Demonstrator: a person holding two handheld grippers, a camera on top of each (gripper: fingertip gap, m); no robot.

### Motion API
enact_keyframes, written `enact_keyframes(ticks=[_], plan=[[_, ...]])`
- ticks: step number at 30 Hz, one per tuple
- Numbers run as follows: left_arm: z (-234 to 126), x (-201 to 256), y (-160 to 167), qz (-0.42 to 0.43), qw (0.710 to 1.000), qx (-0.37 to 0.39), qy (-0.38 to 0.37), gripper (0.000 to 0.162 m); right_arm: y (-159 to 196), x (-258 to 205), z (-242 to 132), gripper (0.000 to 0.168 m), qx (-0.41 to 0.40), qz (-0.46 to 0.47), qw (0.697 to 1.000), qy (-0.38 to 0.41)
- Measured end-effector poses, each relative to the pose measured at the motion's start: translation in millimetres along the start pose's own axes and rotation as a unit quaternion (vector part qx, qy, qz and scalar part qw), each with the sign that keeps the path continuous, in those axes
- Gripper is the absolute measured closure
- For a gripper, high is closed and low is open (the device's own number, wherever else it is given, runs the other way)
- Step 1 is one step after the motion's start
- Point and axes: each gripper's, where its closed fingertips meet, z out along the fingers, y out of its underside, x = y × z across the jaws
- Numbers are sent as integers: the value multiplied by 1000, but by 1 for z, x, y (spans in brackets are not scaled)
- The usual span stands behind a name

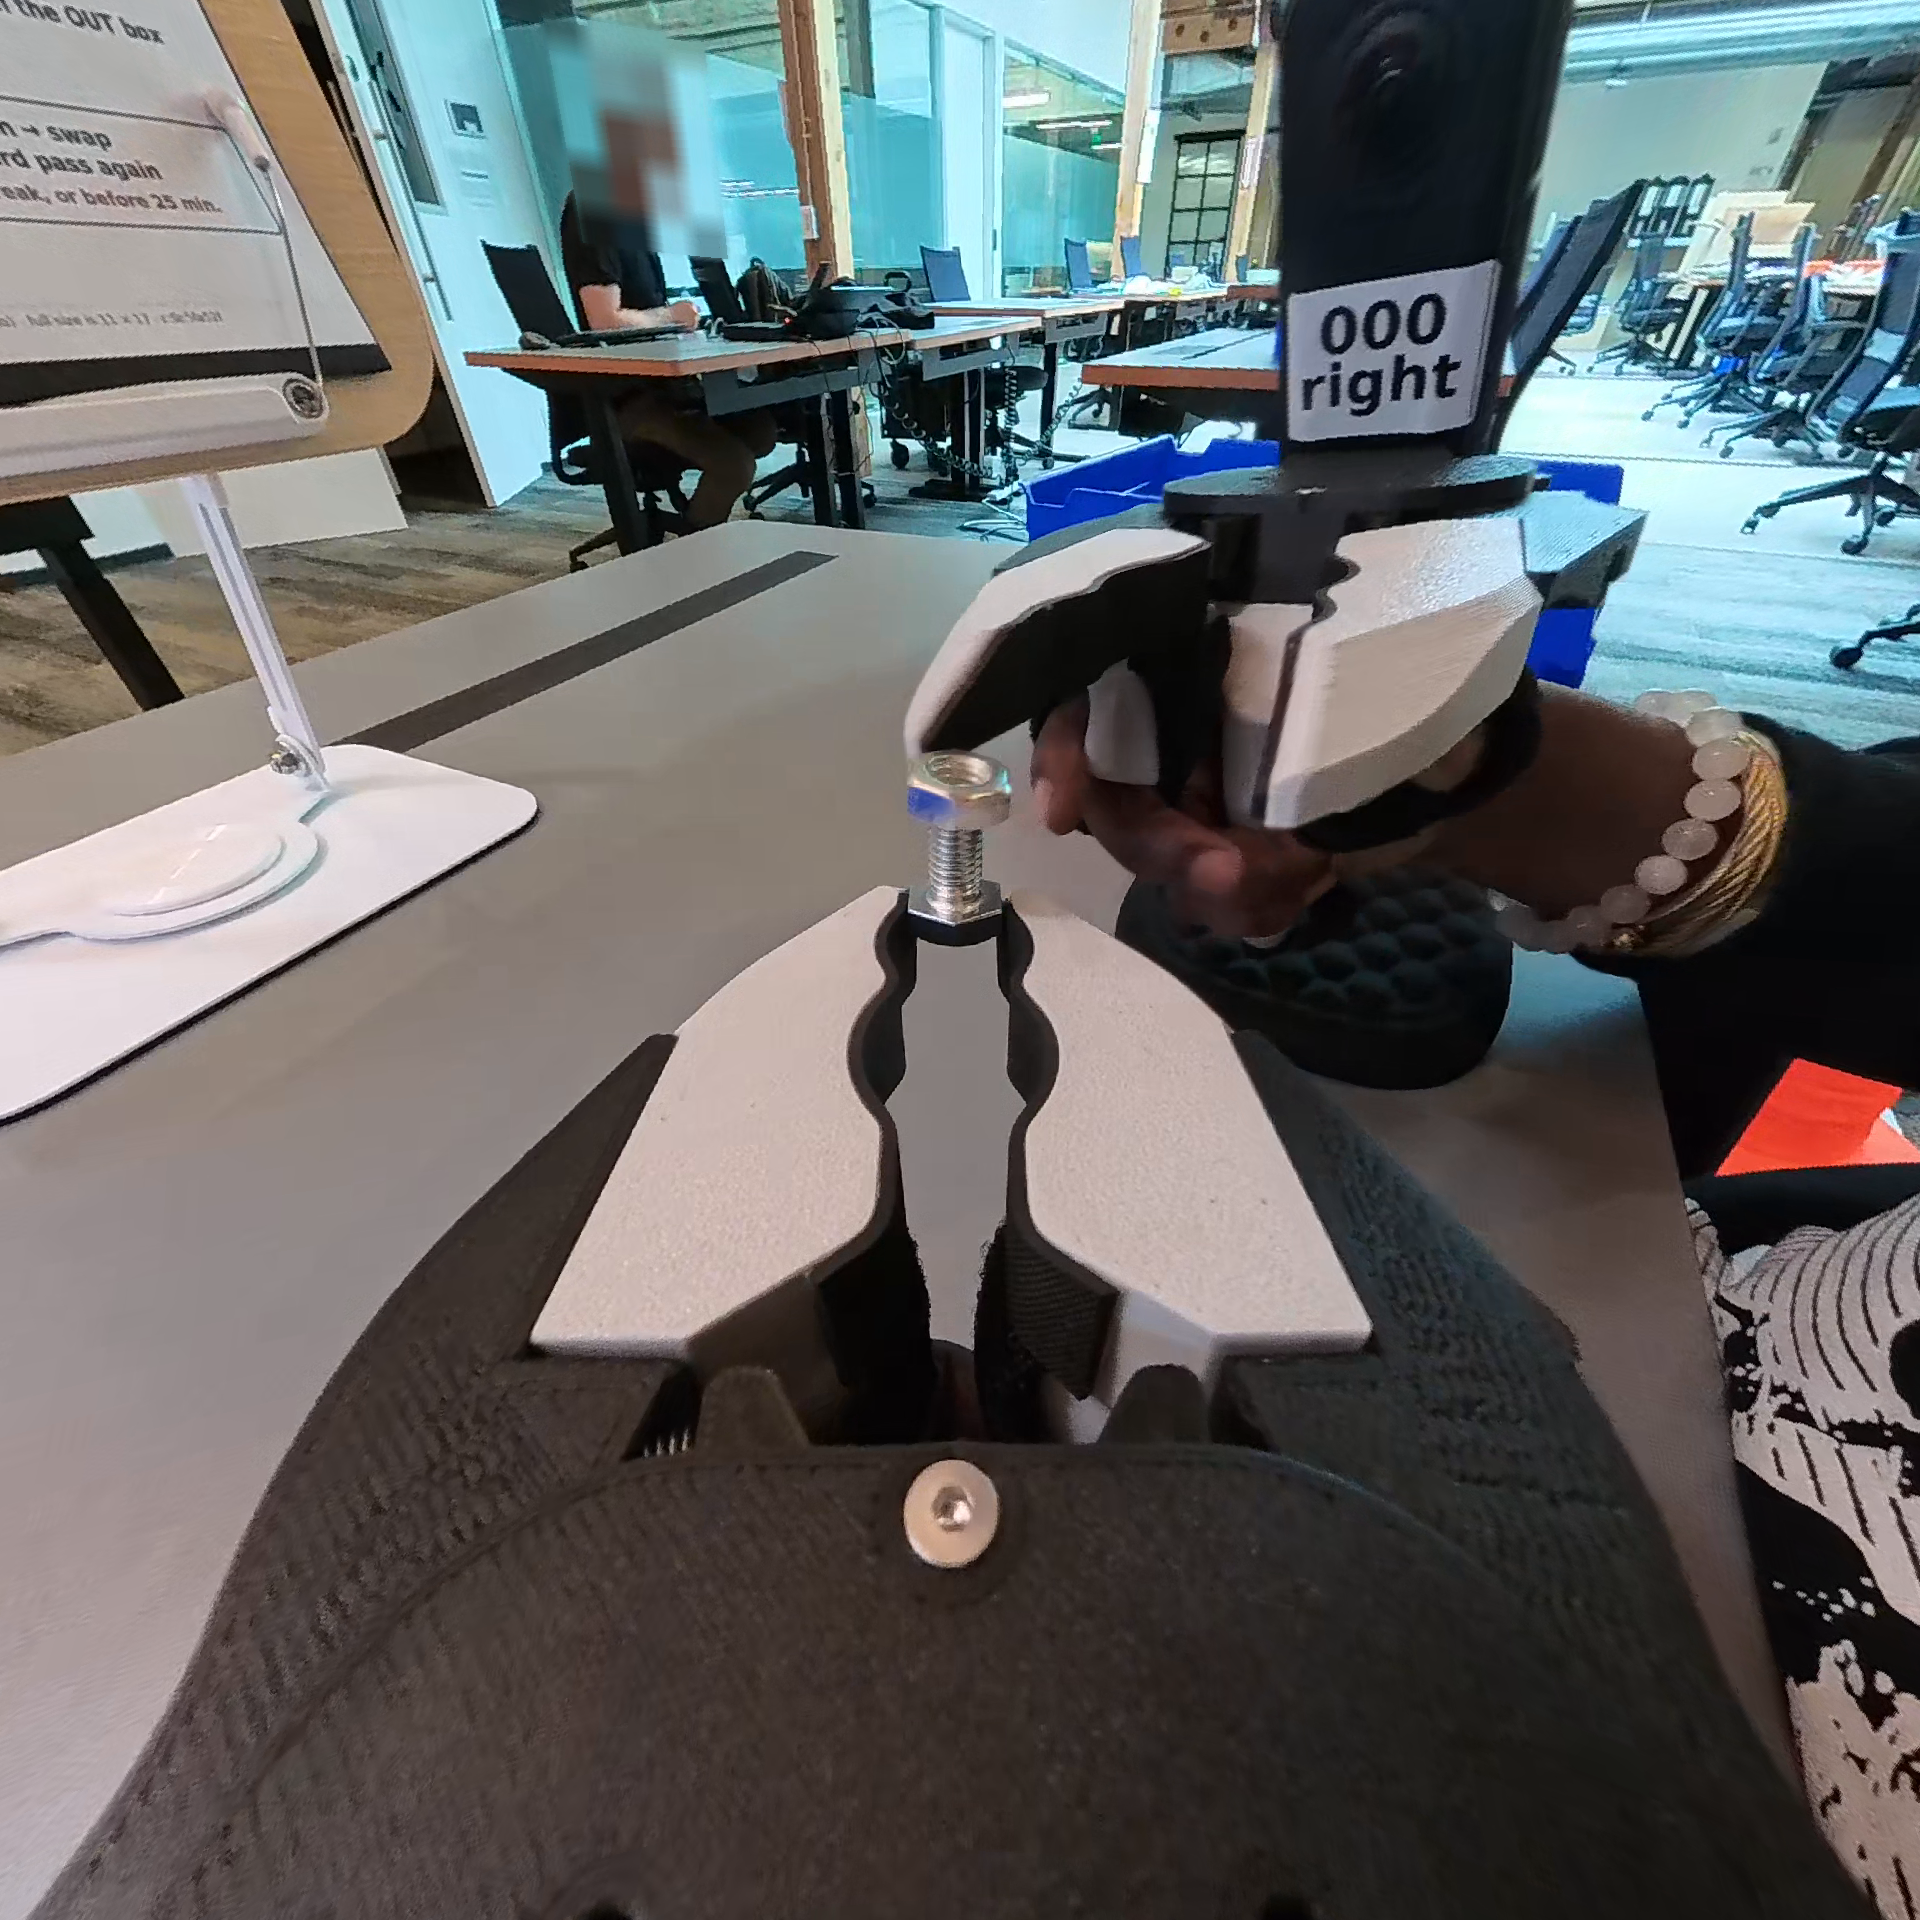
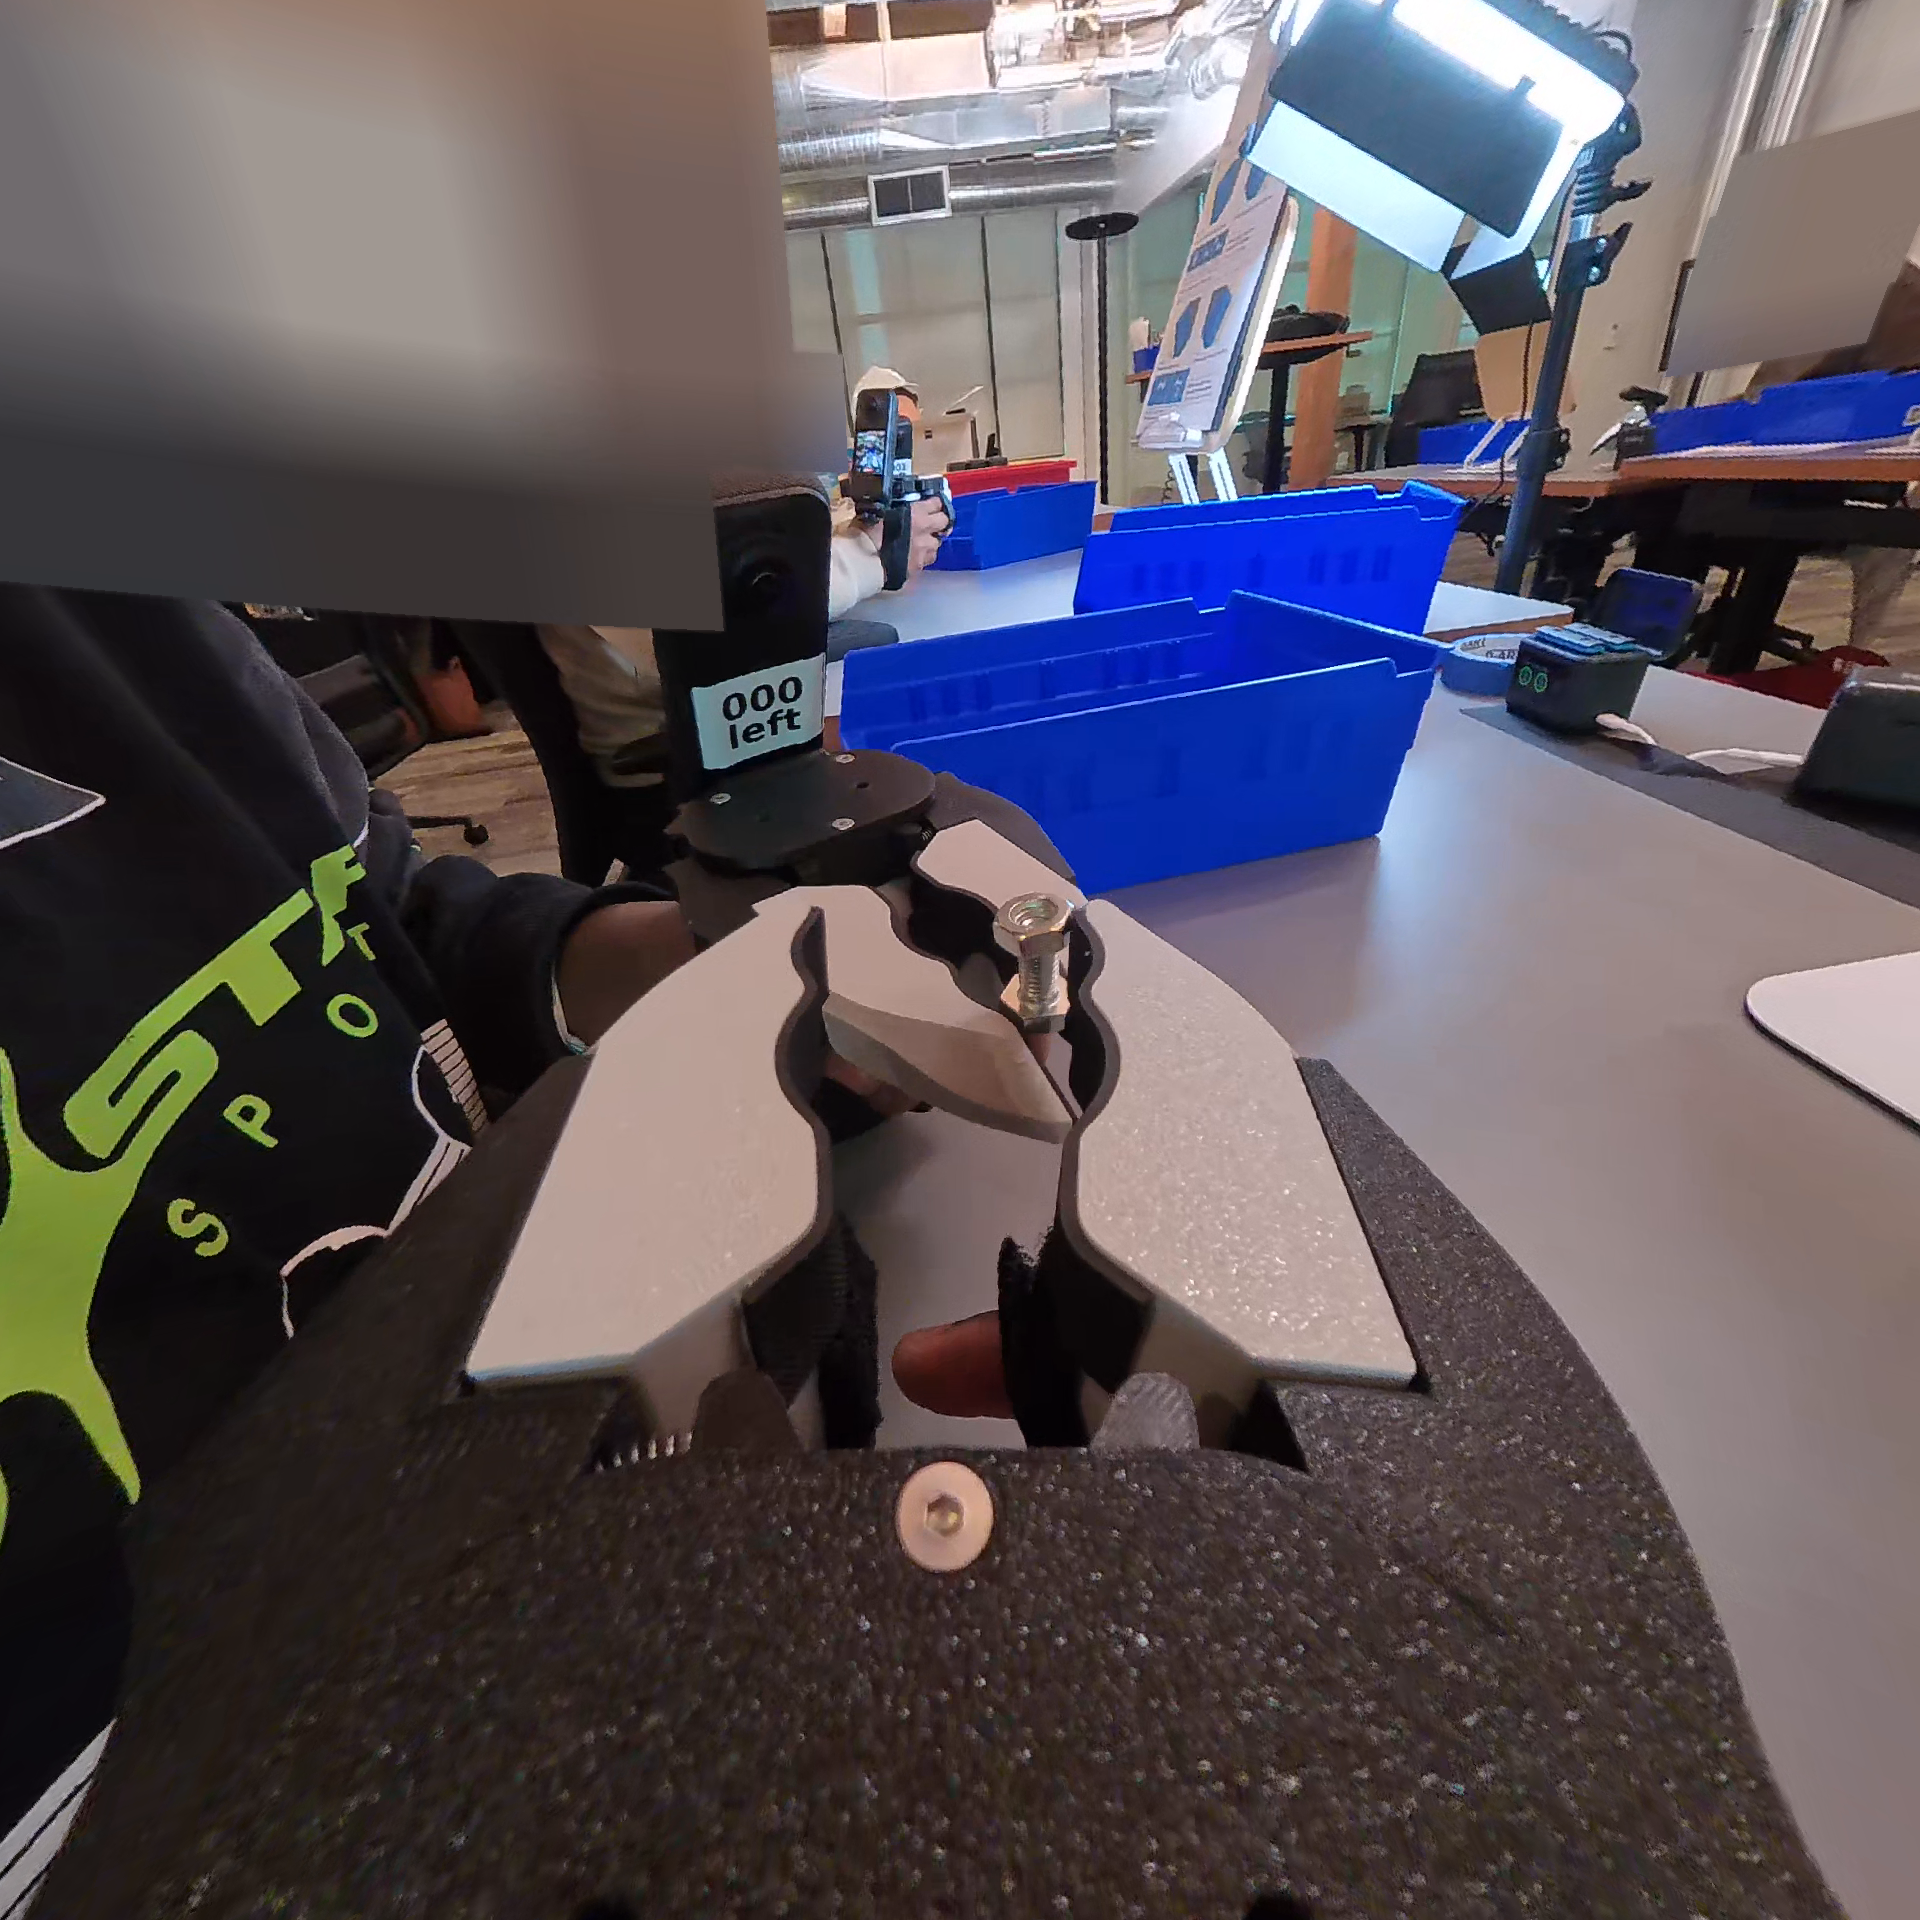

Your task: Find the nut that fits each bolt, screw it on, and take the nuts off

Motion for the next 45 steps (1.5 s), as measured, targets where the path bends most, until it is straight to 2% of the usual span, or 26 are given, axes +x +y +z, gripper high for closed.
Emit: enact_keyframes(ticks=[4,13,20,27,31,33,36,38,41,45], plan=[[-1,0,-1,-9,1000,5,2,147,-2,2,-4,127,5,1,1000,7],[-1,-1,-2,0,1000,5,-3,147,-3,1,5,123,-5,-6,1000,6],[-3,-4,-5,-11,1000,16,-7,147,-6,-5,-2,134,4,-13,1000,6],[-2,-1,-4,-2,1000,13,-4,147,-2,2,7,116,1,-1,1000,15],[-3,-5,-5,-5,1000,15,-13,147,-1,-2,4,121,-5,-10,1000,17],[-3,-6,-5,-7,1000,16,-14,147,-2,-7,0,134,-2,-10,1000,7],[-3,-3,-5,-6,1000,17,-8,147,-2,-3,-2,138,-3,-18,1000,20],[-2,-1,-5,-5,1000,17,-3,147,-2,3,0,134,2,-16,999,28],[-2,2,-5,-8,1000,18,8,147,0,5,8,119,0,-14,1000,25],[-2,0,-6,-11,1000,21,6,147,1,2,13,119,-5,-20,1000,17]])
